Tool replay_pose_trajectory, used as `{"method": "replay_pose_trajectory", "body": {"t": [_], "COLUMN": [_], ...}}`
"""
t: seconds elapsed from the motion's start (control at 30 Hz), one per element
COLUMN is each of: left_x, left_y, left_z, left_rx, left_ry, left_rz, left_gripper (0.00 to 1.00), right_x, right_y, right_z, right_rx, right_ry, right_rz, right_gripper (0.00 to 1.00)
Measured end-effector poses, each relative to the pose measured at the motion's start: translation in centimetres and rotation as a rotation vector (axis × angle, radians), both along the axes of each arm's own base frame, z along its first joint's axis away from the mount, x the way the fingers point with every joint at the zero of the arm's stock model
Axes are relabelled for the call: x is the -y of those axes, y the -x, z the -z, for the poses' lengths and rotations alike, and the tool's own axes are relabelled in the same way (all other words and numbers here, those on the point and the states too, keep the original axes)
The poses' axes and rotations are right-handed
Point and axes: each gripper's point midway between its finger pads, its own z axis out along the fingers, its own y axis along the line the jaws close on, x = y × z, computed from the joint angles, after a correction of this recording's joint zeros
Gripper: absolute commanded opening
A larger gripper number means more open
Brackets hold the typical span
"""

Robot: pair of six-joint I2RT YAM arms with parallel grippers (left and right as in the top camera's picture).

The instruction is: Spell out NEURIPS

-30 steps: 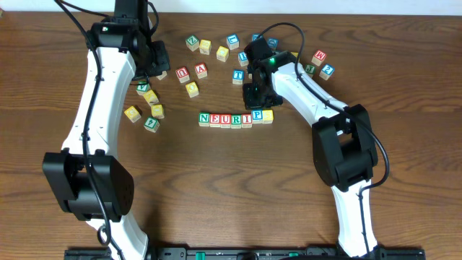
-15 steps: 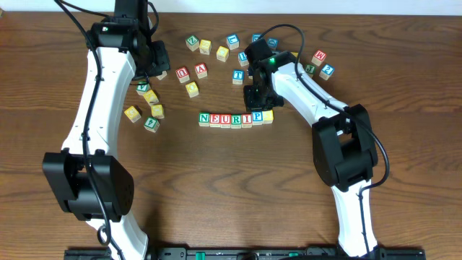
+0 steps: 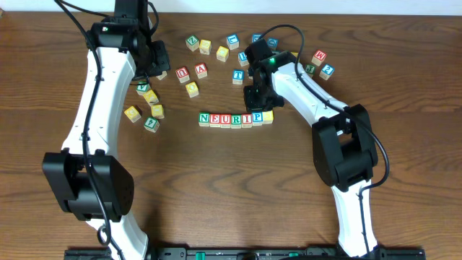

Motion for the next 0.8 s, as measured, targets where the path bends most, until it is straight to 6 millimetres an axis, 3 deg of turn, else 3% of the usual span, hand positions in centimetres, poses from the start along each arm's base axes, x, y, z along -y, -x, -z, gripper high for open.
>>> {"method": "replay_pose_trajectory", "body": {"t": [0.8], "left_x": [0.0], "left_y": [-0.01], "left_z": [0.0], "left_rx": [0.0], "left_ry": [0.0], "left_rz": [0.0], "left_gripper": [0.07], "right_x": [-0.02], "right_y": [-0.02], "right_z": [0.0], "right_rx": [0.001], "right_ry": [0.0], "right_rz": [-0.001], "right_gripper": [0.02]}}
